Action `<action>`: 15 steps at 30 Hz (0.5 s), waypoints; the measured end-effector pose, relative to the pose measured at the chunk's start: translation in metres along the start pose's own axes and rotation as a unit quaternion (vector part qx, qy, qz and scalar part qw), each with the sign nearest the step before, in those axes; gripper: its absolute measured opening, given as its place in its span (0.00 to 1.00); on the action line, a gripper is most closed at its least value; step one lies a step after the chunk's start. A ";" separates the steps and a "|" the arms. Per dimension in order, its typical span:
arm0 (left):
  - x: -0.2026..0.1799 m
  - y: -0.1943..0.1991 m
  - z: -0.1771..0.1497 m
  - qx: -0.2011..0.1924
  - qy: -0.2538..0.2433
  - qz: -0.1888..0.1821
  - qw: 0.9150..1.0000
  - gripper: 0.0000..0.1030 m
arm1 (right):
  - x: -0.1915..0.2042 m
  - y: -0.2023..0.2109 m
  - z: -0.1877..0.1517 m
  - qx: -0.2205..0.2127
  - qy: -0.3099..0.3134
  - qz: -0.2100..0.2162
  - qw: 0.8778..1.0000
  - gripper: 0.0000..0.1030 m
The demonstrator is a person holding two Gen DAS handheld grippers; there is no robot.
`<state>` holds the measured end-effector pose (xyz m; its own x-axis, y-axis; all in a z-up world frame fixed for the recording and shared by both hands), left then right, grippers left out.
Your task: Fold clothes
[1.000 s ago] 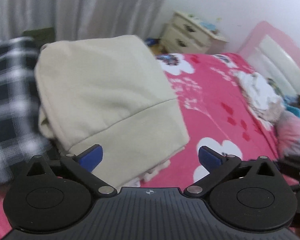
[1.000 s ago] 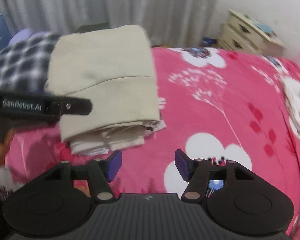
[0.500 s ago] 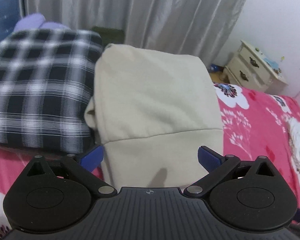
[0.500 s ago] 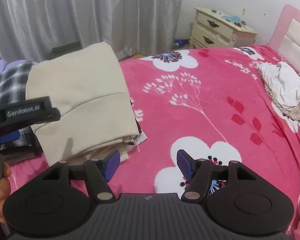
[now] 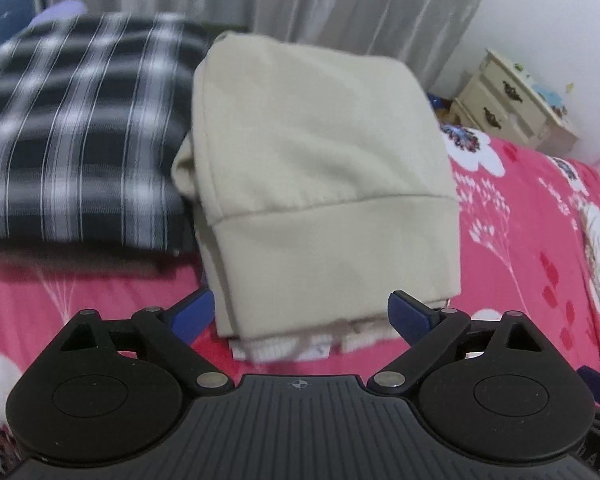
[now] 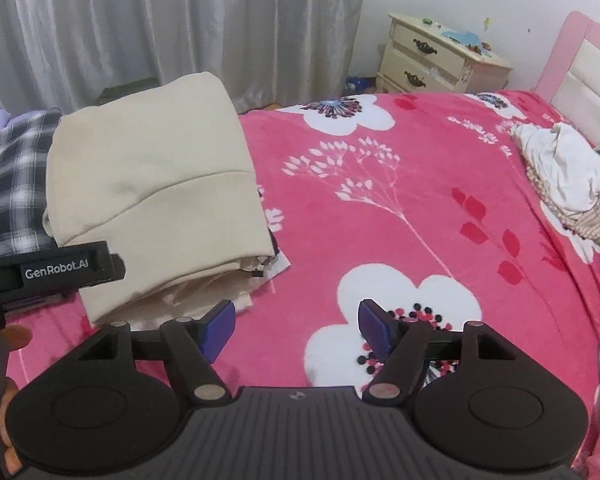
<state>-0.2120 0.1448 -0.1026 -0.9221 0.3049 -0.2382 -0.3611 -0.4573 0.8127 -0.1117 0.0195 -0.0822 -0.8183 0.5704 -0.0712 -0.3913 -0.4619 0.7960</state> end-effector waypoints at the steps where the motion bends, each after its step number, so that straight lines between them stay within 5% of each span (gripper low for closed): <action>1: 0.001 -0.001 -0.002 0.003 0.004 0.001 1.000 0.92 | -0.001 0.000 0.000 -0.002 -0.001 0.001 1.000 0.70; 15: -0.012 0.004 -0.015 0.015 -0.001 -0.023 1.000 0.93 | -0.012 0.008 0.003 -0.008 0.001 -0.027 1.000 0.70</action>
<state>-0.2040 0.1268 -0.1045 -0.9041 0.3269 -0.2752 -0.3995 -0.4180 0.8159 -0.1037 0.0109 -0.0735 -0.7966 0.5933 -0.1163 -0.4422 -0.4407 0.7812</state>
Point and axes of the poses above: each gripper's, at about its wrist camera, not at the fingertips, and y roughly against the way its jaws point, x to its left, z to its top, the point moved 8 cm from there along -y, roughly the way its jaws point, and after that the axes turned 2 degrees about -x, right-handed, at the moved point
